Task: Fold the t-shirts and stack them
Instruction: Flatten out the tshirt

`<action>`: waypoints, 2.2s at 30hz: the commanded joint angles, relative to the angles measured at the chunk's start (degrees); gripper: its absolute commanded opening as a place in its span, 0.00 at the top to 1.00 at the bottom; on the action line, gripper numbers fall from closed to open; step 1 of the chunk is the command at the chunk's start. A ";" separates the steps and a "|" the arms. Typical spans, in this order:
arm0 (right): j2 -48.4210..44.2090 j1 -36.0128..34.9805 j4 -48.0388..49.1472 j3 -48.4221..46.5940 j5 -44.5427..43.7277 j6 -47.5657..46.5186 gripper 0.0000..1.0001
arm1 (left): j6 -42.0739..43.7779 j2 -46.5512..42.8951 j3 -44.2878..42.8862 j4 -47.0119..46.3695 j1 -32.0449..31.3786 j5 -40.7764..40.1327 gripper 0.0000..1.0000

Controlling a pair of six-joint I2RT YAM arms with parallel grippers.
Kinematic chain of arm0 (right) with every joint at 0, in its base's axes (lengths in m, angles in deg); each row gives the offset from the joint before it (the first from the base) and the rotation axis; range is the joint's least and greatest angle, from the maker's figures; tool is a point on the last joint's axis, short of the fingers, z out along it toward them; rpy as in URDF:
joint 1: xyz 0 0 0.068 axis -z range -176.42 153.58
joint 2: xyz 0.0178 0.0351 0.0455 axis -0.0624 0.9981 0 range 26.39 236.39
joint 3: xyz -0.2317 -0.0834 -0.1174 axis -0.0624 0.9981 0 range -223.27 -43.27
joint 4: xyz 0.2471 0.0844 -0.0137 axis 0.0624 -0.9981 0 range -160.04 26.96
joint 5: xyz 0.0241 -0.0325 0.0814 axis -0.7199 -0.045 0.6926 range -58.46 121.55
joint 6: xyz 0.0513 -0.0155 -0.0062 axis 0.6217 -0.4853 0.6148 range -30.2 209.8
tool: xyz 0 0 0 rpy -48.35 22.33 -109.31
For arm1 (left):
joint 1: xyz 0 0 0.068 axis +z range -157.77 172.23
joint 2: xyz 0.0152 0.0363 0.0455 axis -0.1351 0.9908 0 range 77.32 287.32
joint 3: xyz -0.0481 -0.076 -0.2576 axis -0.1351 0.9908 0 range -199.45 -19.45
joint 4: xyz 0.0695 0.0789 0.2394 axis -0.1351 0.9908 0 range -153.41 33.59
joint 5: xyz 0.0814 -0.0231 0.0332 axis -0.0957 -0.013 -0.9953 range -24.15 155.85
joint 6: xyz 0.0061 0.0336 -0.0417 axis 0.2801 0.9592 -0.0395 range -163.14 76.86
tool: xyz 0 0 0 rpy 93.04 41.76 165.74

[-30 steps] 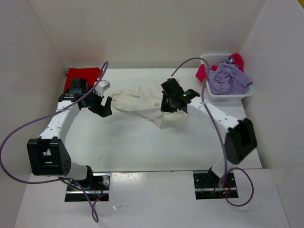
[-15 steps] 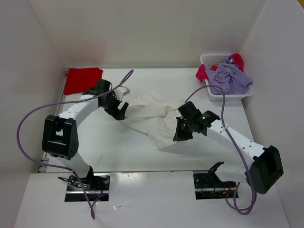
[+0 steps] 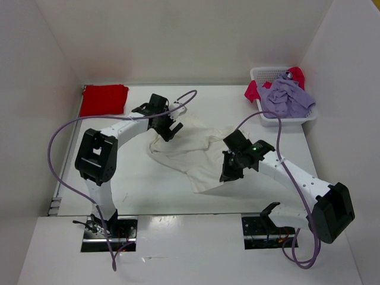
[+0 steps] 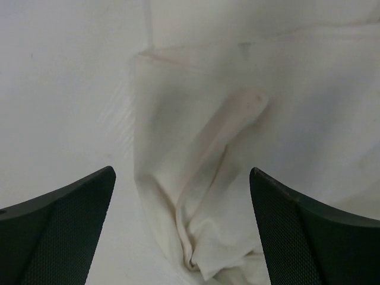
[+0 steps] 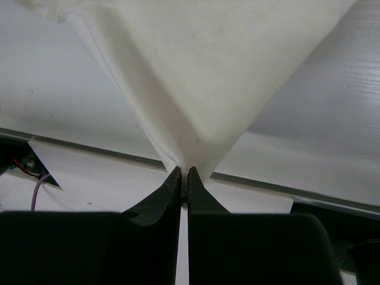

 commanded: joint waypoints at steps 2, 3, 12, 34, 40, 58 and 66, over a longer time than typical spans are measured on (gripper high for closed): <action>-2.09 0.35 -2.61 0.03 -0.45 0.71 1.00 | 0.02 3.83 -6.00 -3.08 -3.57 -1.84 0.02; -2.09 0.35 -2.61 0.03 -0.45 0.71 1.00 | -0.51 5.14 -6.97 -2.56 -3.57 -2.54 0.03; -1.56 0.88 -2.61 0.03 -0.45 0.71 1.00 | 0.54 12.52 -12.16 1.83 -3.57 -0.70 0.29; -2.70 1.41 -2.61 1.08 -0.98 1.33 1.00 | -5.36 16.30 -18.48 1.13 -0.06 2.71 0.10; -2.70 1.41 -2.61 1.08 -0.98 1.86 1.00 | -4.12 20.62 -21.91 4.47 -0.76 5.80 0.16; -1.56 3.51 -2.61 -0.14 -1.51 1.86 1.00 | -6.93 12.46 -20.78 5.35 -0.15 0.00 1.00; 7.48 18.68 -2.07 -25.95 -2.02 -10.15 1.00 | -8.16 2.17 -27.00 12.02 10.72 0.00 1.00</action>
